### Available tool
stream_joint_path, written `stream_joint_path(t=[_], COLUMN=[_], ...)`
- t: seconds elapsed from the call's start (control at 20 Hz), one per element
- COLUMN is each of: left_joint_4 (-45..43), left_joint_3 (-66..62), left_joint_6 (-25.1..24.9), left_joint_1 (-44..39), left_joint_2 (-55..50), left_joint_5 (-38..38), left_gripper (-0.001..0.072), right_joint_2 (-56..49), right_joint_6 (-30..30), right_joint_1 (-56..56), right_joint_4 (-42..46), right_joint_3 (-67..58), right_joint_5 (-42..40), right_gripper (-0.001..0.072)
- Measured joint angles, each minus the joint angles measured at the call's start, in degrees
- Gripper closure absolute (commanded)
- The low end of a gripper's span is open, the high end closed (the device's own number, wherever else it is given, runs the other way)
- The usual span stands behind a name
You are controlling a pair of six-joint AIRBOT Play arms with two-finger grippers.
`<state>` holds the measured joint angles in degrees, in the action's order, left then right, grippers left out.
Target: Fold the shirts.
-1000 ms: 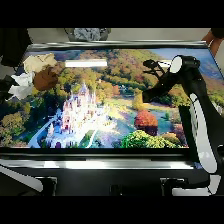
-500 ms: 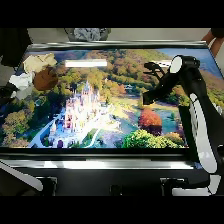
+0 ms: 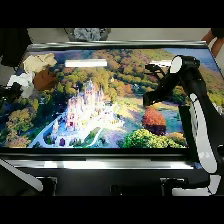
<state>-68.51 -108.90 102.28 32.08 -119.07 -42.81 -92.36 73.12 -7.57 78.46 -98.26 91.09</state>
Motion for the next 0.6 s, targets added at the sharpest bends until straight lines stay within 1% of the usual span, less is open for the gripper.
stream_joint_path(t=[0.1, 0.2, 0.4, 0.6], left_joint_4=[0.52, 0.87, 1.03, 1.22], left_joint_3=[0.00, 0.02, 0.00, -0.04], left_joint_6=[-2.49, -5.01, -11.45, -14.53], left_joint_1=[-0.15, -0.42, -1.79, -6.58], left_joint_2=[2.64, 7.37, 22.93, 41.00], left_joint_5=[0.20, 0.44, -1.20, -4.90], left_gripper=[0.0683, 0.0683, 0.0683, 0.0683], right_joint_2=[0.00, 0.20, 2.80, 8.98], right_joint_6=[-0.33, -1.99, -5.62, -8.33], right_joint_1=[0.00, 0.00, 0.09, 0.20], right_joint_4=[0.02, 0.39, 3.65, 7.87], right_joint_3=[0.00, -0.02, -0.81, -3.54], right_joint_5=[0.11, 0.09, -2.23, -5.88], right_gripper=[0.0030, 0.0030, 0.0031, 0.0031])
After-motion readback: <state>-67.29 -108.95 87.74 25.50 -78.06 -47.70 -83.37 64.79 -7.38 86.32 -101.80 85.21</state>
